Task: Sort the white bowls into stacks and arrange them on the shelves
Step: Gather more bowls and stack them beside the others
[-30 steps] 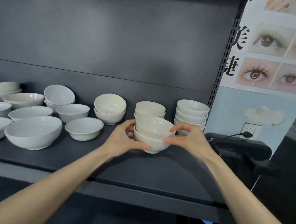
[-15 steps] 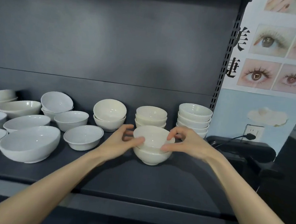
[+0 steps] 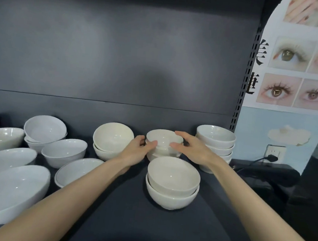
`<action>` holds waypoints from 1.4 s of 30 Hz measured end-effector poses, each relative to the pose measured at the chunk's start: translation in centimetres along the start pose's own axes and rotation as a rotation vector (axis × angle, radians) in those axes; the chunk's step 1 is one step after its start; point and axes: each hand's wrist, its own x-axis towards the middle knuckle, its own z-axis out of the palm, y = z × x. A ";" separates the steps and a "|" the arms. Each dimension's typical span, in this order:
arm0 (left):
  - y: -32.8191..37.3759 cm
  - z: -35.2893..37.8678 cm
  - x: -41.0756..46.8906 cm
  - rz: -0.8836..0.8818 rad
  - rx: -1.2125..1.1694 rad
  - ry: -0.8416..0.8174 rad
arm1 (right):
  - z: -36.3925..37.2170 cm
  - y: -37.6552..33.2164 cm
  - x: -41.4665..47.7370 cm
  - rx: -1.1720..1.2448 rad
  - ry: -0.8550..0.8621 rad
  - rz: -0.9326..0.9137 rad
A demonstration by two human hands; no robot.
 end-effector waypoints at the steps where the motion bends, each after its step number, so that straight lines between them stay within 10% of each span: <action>1: -0.1 0.0 0.3 0.013 0.001 -0.017 | 0.1 0.0 0.3 -0.003 -0.031 0.015; 42: 4.8 -1.6 -8.0 0.231 -0.489 -0.012 | -1.8 -3.9 -6.3 0.450 0.247 -0.378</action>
